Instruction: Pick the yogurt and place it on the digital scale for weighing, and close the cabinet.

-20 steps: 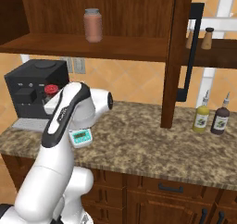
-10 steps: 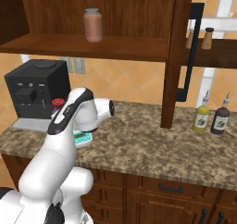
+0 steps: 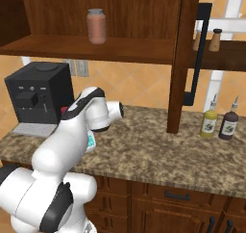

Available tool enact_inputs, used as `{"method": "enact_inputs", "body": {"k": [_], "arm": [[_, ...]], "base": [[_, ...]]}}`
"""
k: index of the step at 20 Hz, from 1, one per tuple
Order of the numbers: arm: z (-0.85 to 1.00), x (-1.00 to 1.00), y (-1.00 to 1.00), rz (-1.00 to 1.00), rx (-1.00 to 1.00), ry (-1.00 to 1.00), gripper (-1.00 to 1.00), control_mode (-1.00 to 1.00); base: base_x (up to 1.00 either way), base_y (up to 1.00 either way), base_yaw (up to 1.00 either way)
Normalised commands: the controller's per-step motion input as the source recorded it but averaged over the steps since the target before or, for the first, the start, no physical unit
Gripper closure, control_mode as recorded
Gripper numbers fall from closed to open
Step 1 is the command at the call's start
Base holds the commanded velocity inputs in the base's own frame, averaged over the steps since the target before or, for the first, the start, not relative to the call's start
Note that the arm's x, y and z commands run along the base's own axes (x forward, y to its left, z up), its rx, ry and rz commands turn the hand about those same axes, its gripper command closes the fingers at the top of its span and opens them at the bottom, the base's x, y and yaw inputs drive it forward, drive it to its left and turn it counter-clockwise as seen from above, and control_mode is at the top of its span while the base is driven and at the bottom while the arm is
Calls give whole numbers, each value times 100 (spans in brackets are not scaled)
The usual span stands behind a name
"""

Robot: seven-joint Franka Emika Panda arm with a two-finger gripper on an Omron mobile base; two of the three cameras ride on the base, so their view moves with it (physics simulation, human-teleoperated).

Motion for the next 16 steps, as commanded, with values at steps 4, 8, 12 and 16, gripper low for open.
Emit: {"method": "enact_inputs", "body": {"k": [4,8,12,16], "arm": [[-35,0,-1,4,0,-16,100,-100],[-23,6,0,0,0,-4,100,-100],[-28,15,0,0,0,0,100,-100],[-30,17,0,0,0,0,100,-100]], "base": [[0,0,0],[0,0,0],[0,0,0],[0,0,0]]}}
